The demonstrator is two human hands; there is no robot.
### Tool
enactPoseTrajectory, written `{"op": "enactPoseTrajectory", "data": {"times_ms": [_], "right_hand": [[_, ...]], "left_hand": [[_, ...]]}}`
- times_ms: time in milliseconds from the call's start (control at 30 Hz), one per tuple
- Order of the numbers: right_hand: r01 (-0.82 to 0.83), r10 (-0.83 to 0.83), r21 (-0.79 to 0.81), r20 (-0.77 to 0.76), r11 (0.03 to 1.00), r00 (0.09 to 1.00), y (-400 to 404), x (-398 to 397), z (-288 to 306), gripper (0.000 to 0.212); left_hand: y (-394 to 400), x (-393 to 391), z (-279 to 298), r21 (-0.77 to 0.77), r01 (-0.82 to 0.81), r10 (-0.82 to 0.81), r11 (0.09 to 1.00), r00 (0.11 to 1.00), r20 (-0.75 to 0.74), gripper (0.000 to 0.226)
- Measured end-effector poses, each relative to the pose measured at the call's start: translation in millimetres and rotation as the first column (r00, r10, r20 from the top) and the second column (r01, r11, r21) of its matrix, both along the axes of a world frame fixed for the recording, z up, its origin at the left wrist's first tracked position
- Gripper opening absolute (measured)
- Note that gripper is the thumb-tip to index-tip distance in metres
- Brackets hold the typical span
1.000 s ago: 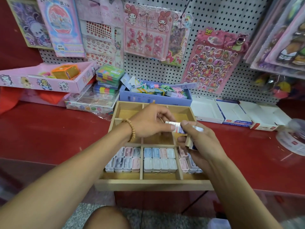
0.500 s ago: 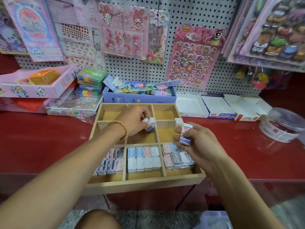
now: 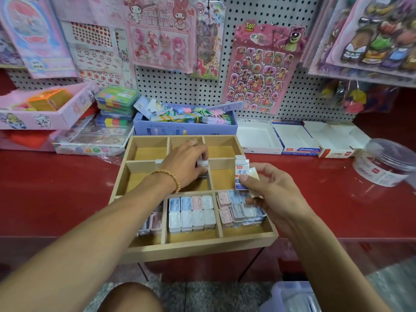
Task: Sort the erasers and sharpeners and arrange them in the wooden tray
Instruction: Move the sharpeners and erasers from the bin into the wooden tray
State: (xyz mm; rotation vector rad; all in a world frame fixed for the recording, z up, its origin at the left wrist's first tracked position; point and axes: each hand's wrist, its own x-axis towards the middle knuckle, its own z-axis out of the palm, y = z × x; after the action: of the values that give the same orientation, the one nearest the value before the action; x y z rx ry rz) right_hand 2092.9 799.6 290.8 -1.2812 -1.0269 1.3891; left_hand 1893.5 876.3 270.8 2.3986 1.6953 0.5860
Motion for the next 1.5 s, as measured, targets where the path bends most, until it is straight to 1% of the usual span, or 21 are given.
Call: {"op": "enactPoseTrajectory", "data": {"times_ms": [100,133,200,267,333,367,467,567,600,633,700,767,867,967,1167,1233,1333,1367,1400,1433,1500], "right_hand": [[-0.011,0.011,0.020,0.032,1.000,0.999,1.1,-3.1,-0.5,0.027],[-0.018,0.017,0.028,0.041,0.999,0.999,1.7,-4.1,-0.3,0.026],[-0.032,0.030,0.044,0.061,0.999,0.998,3.4,-6.6,0.0,0.025],[-0.050,0.045,0.058,0.075,0.997,0.996,5.7,-10.5,0.7,0.024],[-0.075,0.069,0.072,0.084,0.995,0.994,7.8,-15.9,1.7,0.026],[-0.084,0.078,0.080,0.076,0.993,0.994,8.7,-18.6,2.3,0.026],[-0.070,0.067,0.100,0.034,0.993,0.997,10.7,-23.9,2.7,0.025],[0.007,-0.012,0.112,0.038,0.994,0.999,11.8,-18.6,0.0,0.019],[0.032,-0.037,0.107,0.044,0.994,0.998,11.4,-14.9,-0.3,0.018],[0.053,-0.058,0.103,0.048,0.993,0.997,10.2,-11.5,0.0,0.017],[0.103,-0.108,0.097,0.047,0.990,0.993,7.2,-6.4,1.4,0.014],[0.154,-0.159,0.100,0.036,0.983,0.987,4.2,-2.9,4.1,0.011],[0.184,-0.189,0.106,0.034,0.977,0.981,2.2,2.5,7.4,0.012],[0.191,-0.193,0.097,0.010,0.977,0.981,2.6,7.9,7.9,0.012],[0.192,-0.190,0.085,-0.033,0.978,0.981,2.9,9.0,6.5,0.011],[0.197,-0.194,0.063,-0.058,0.978,0.979,2.9,7.7,5.2,0.011],[0.202,-0.197,0.043,-0.089,0.979,0.976,1.9,8.4,4.8,0.013],[0.203,-0.198,0.045,-0.091,0.978,0.976,1.6,9.6,5.0,0.013],[0.202,-0.197,0.052,-0.089,0.978,0.976,1.2,10.7,5.6,0.012],[0.201,-0.195,0.060,-0.085,0.978,0.977,1.0,12.0,6.2,0.011],[0.196,-0.189,0.069,-0.090,0.978,0.978,0.6,13.6,7.1,0.009]], "left_hand": [[-2.0,-0.8,7.3,-0.010,-0.034,0.033,0.999,0.998,-0.058,0.024],[-3.0,-1.0,10.6,0.014,-0.048,0.048,0.999,0.999,-0.012,0.021],[-8.3,0.5,21.0,0.046,-0.059,0.048,0.997,0.974,0.221,0.011],[-15.8,2.5,33.9,-0.066,0.057,-0.019,0.996,0.876,0.482,0.008],[-25.2,6.0,46.2,-0.219,0.250,-0.065,0.943,0.784,0.618,0.009],[-27.7,7.5,49.8,-0.262,0.305,-0.075,0.916,0.769,0.635,0.012],[-24.2,5.9,53.6,-0.280,0.320,-0.080,0.905,0.775,0.627,0.017],[-15.1,-7.3,53.1,-0.261,0.253,-0.044,0.931,0.791,0.610,0.017],[-11.7,-12.4,51.2,-0.249,0.207,-0.035,0.946,0.830,0.557,0.019],[-9.5,-16.6,49.0,-0.231,0.158,-0.035,0.960,0.887,0.460,0.019],[-8.0,-20.8,41.3,-0.197,0.079,-0.033,0.977,0.974,0.223,0.017],[-8.0,-18.6,30.8,-0.178,0.041,-0.027,0.983,0.996,0.082,0.015],[-6.8,-10.9,13.1,-0.101,0.022,-0.023,0.995,1.000,-0.009,0.013],[-7.3,-3.9,3.0,-0.073,0.014,-0.010,0.997,0.999,0.048,0.018],[-11.3,1.4,-2.5,-0.002,-0.013,0.013,1.000,0.999,0.038,0.018],[-11.1,0.8,-0.2,-0.020,-0.015,0.016,1.000,0.999,0.032,0.020],[-8.1,-1.4,7.4,-0.064,-0.033,0.030,0.997,0.999,-0.034,0.031],[-7.6,-1.6,10.9,-0.066,-0.032,0.031,0.997,0.999,-0.011,0.032],[-7.7,-0.6,14.8,-0.070,-0.021,0.027,0.997,0.997,0.074,0.028],[-8.9,2.2,19.7,-0.076,-0.001,0.017,0.997,0.979,0.203,0.020],[-14.2,13.3,31.2,-0.120,0.071,-0.007,0.990,0.884,0.467,0.007]]}}
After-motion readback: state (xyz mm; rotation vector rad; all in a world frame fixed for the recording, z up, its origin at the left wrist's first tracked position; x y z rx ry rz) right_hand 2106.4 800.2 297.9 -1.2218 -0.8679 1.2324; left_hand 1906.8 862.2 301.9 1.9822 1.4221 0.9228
